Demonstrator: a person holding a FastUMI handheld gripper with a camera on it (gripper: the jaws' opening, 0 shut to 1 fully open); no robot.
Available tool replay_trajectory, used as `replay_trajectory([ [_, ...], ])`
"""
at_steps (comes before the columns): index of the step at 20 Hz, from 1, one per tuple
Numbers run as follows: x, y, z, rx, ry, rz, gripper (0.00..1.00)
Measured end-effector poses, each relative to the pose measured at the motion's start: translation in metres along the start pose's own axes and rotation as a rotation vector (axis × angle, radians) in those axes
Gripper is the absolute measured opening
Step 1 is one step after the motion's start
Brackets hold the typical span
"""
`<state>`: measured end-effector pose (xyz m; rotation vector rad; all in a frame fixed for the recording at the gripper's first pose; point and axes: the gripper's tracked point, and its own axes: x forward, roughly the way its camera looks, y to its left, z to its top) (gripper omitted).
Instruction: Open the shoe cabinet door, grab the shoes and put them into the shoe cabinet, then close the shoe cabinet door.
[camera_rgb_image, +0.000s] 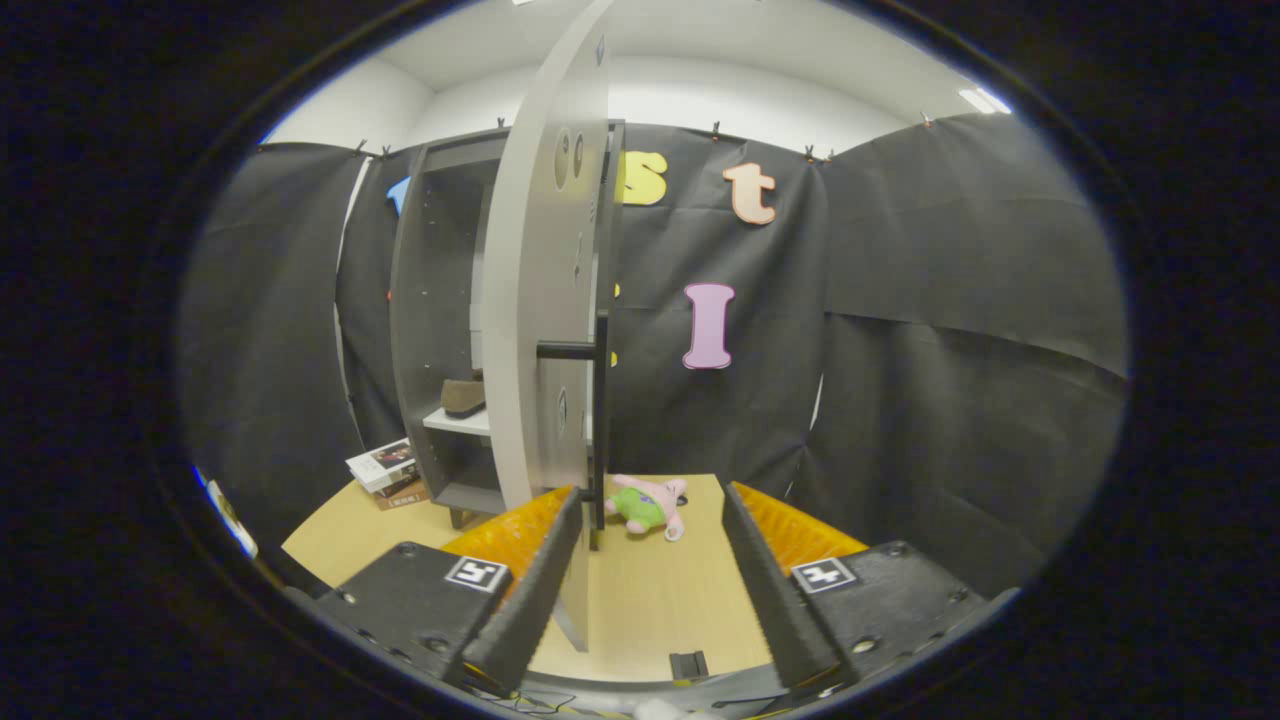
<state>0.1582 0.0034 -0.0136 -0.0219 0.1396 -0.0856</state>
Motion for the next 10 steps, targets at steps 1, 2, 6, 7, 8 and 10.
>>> replay_trajectory([
  [1, -0.006, -0.002, -0.002, -0.005, 0.006, -0.021, 1.00],
  [2, -0.009, -0.003, -0.005, -0.012, 0.013, -0.037, 1.00],
  [6, -0.016, 0.014, -0.016, -0.034, 0.034, -0.026, 1.00],
  [7, -0.016, 0.021, -0.019, -0.041, 0.038, -0.015, 1.00],
  [8, -0.017, 0.024, -0.021, -0.043, 0.039, -0.011, 1.00],
  [10, -0.014, 0.041, -0.028, -0.035, 0.043, 0.014, 1.00],
])
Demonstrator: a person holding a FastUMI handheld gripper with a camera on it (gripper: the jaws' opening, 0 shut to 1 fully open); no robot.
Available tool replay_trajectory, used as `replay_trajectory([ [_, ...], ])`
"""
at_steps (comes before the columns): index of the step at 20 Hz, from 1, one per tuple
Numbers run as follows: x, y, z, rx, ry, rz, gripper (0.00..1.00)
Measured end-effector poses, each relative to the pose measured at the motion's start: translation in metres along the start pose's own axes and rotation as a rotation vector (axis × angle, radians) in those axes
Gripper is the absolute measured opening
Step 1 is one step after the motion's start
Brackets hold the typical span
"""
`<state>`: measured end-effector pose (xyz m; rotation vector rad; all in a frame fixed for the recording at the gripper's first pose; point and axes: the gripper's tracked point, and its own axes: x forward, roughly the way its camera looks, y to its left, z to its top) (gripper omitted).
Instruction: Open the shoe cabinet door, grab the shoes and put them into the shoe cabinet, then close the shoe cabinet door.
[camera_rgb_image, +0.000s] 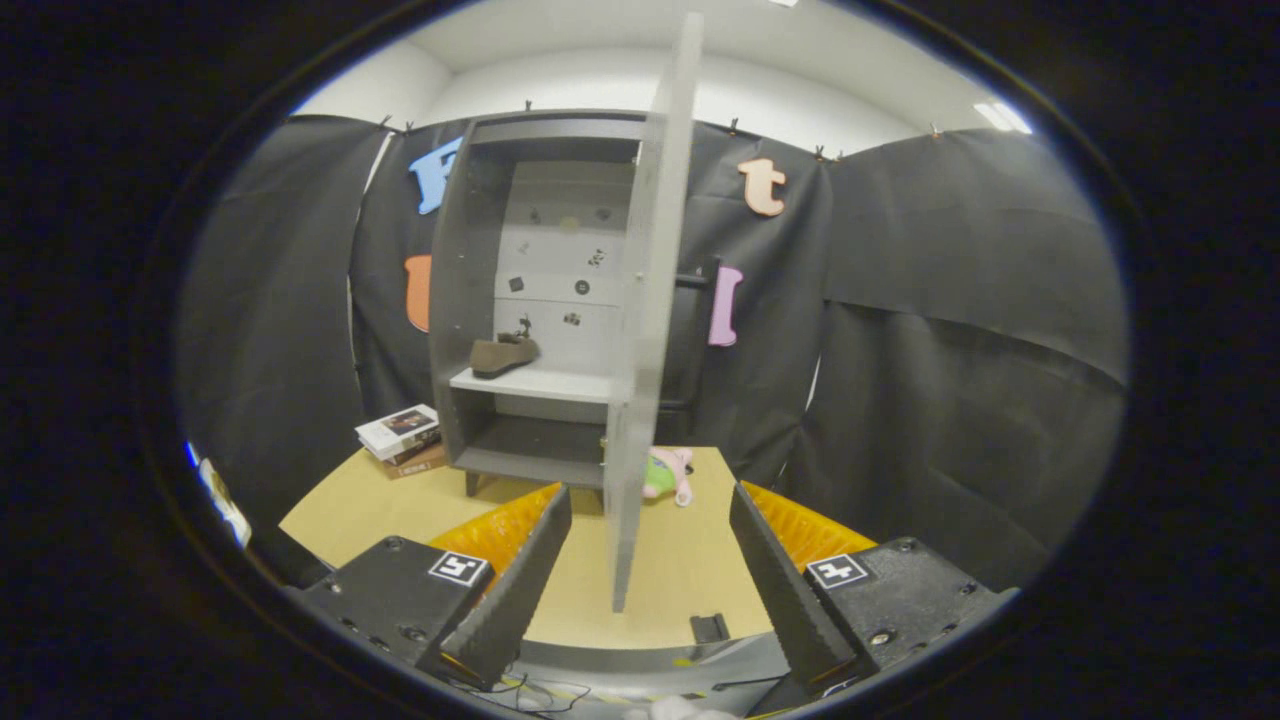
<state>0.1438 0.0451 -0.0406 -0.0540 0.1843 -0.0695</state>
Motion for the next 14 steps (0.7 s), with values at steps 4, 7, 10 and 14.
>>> replay_trajectory([
  [4, 0.006, 0.035, -0.021, -0.024, 0.035, 0.077, 1.00],
  [7, 0.015, 0.069, -0.043, -0.036, 0.090, 0.173, 1.00],
  [10, 0.026, 0.092, -0.066, -0.016, 0.158, 0.225, 1.00],
  [14, 0.042, 0.117, -0.096, 0.014, 0.246, 0.274, 1.00],
])
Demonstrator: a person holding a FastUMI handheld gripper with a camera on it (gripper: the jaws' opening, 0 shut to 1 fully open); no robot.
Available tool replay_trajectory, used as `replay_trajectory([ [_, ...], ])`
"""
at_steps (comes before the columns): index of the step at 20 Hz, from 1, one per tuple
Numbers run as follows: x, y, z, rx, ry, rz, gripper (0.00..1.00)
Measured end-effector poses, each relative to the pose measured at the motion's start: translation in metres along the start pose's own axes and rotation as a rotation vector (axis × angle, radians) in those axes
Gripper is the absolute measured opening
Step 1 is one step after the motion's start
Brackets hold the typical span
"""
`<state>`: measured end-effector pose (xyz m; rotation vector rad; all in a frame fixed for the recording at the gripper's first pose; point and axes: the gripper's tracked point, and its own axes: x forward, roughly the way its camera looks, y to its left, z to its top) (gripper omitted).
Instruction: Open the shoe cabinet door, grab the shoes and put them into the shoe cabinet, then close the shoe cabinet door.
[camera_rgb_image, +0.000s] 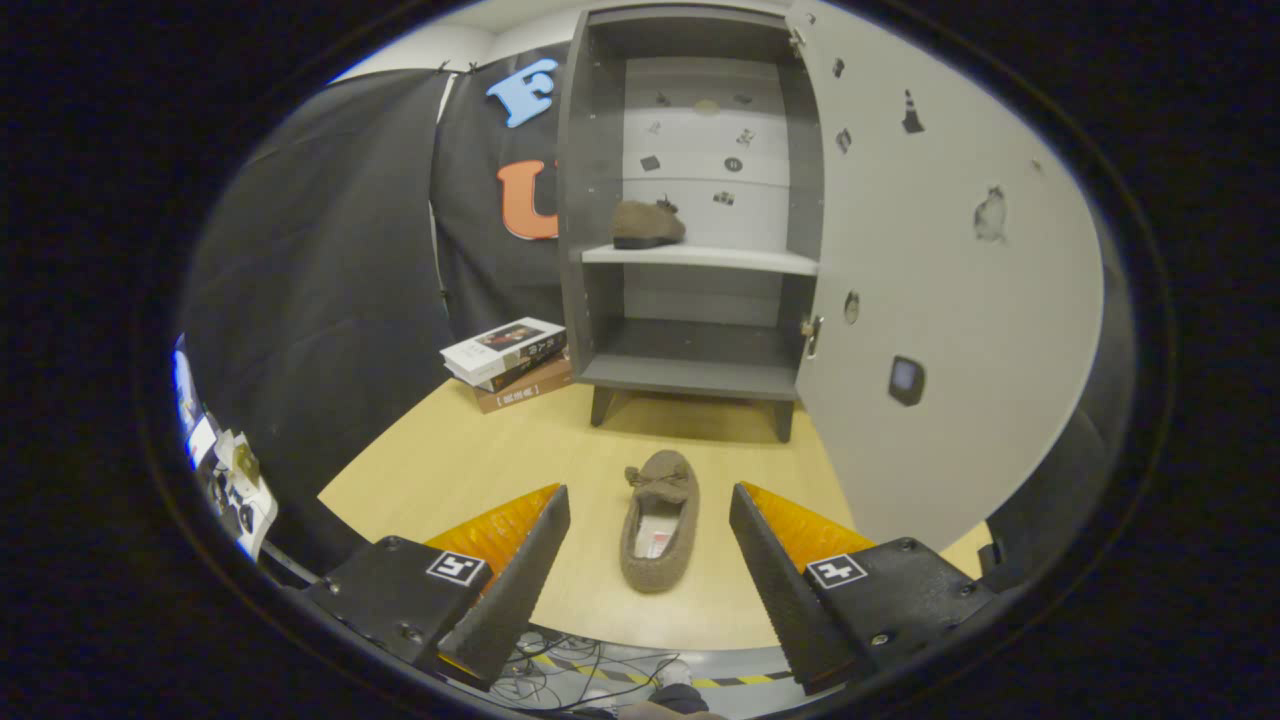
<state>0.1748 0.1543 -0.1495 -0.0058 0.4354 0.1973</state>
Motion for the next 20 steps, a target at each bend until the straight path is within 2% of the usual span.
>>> replay_trajectory([
  [4, 0.027, 0.009, -0.021, 0.045, 0.087, 0.020, 1.00],
  [13, 0.066, 0.037, -0.042, 0.282, 0.245, 0.059, 0.98],
  [17, 0.087, 0.035, -0.042, 0.261, 0.246, 0.054, 0.93],
  [20, 0.091, 0.028, -0.046, 0.237, 0.263, 0.031, 0.84],
])
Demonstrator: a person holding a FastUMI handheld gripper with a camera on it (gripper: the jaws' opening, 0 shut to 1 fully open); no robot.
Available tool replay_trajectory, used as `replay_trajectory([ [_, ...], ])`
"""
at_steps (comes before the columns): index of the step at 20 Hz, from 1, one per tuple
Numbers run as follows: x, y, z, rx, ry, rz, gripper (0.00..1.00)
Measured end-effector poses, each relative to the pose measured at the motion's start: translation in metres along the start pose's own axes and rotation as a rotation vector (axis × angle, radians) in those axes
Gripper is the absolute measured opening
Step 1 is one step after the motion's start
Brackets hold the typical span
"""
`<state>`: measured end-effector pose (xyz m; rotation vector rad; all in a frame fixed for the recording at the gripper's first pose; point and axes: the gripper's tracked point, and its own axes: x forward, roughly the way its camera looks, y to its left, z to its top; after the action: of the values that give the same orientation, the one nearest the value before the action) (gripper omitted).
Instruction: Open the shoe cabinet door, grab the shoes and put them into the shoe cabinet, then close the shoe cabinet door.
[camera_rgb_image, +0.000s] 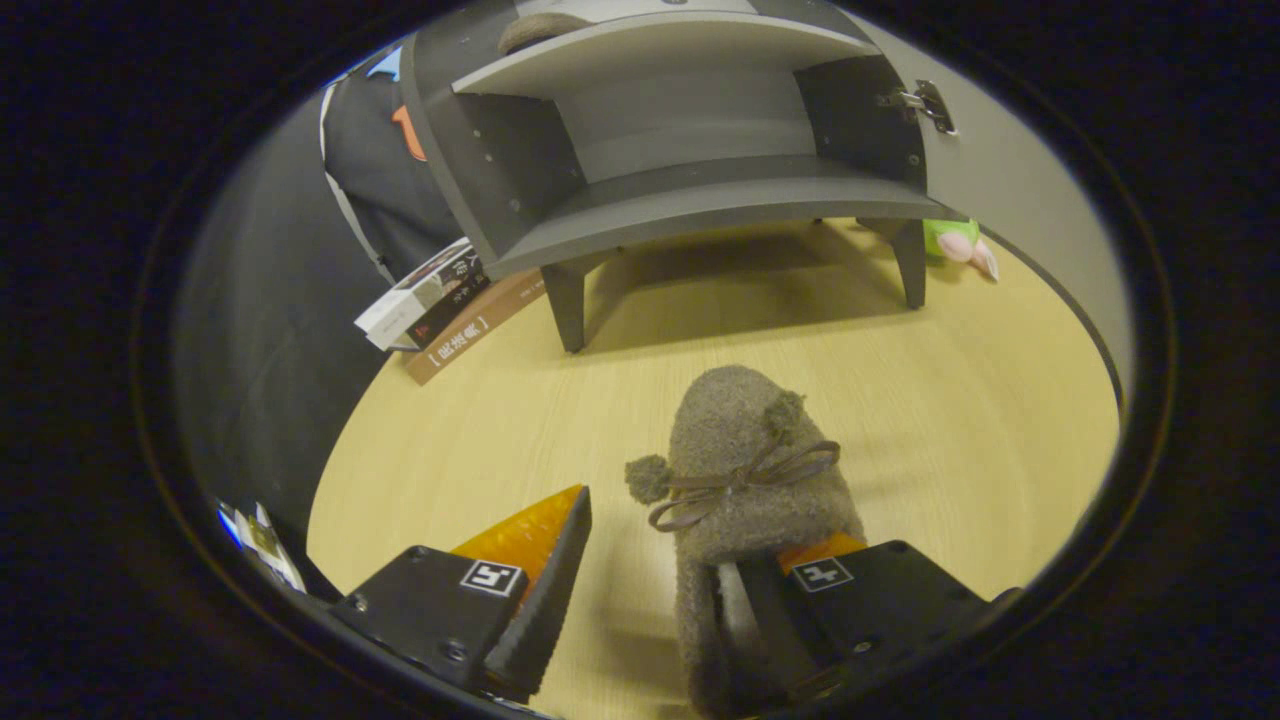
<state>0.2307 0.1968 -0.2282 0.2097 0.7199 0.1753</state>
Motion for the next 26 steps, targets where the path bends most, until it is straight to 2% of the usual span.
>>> replay_trajectory([
  [2, 0.001, -0.010, 0.001, -0.012, -0.008, -0.031, 0.55],
  [5, 0.002, -0.006, -0.001, -0.034, 0.005, 0.005, 0.13],
  [11, -0.008, -0.005, 0.005, -0.045, -0.007, 0.013, 0.10],
  [16, -0.038, 0.001, 0.039, -0.106, -0.100, 0.031, 0.09],
  [21, -0.103, 0.009, 0.116, -0.115, -0.271, 0.046, 0.09],
  [26, -0.145, 0.007, 0.203, -0.144, -0.417, -0.012, 0.09],
])
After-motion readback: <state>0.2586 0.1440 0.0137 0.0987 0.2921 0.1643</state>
